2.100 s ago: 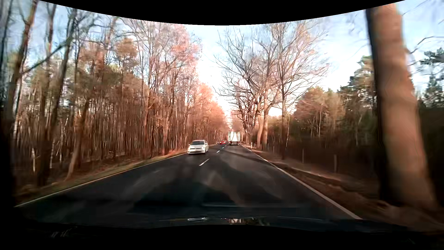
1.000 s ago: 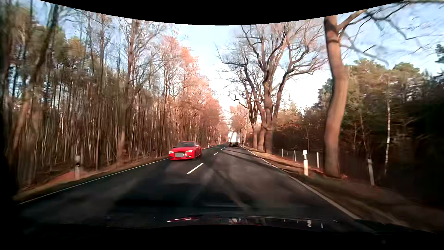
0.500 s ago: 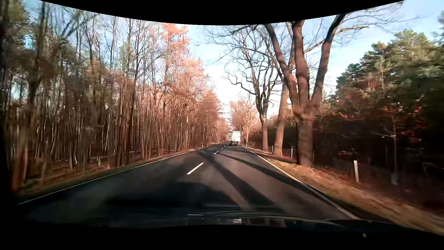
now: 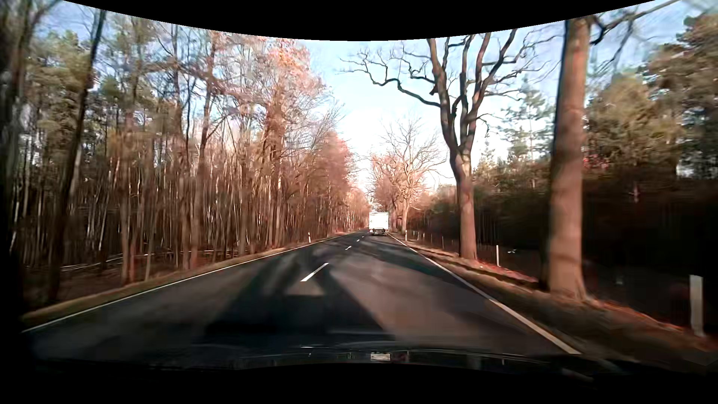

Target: Follow the waypoints while adhering to traffic rules and regulations

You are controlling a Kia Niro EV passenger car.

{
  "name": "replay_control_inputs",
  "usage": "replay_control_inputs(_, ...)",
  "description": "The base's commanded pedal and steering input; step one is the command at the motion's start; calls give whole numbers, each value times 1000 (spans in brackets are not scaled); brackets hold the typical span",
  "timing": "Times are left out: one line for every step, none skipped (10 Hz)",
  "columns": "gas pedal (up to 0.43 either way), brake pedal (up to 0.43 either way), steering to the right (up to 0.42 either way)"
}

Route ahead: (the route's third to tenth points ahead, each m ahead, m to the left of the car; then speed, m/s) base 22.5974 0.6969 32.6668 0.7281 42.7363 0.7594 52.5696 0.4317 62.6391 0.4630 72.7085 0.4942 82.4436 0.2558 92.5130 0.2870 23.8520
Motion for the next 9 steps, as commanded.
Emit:
replay_control_inputs(138, 0, -1)
replay_control_inputs(138, 0, -1)
replay_control_inputs(138, 0, -1)
replay_control_inputs(138, 0, -1)
replay_control_inputs(150, 0, -1)
replay_control_inputs(150, 0, -1)
replay_control_inputs(150, 0, -1)
replay_control_inputs(150, 0, -1)
replay_control_inputs(157, 0, -1)
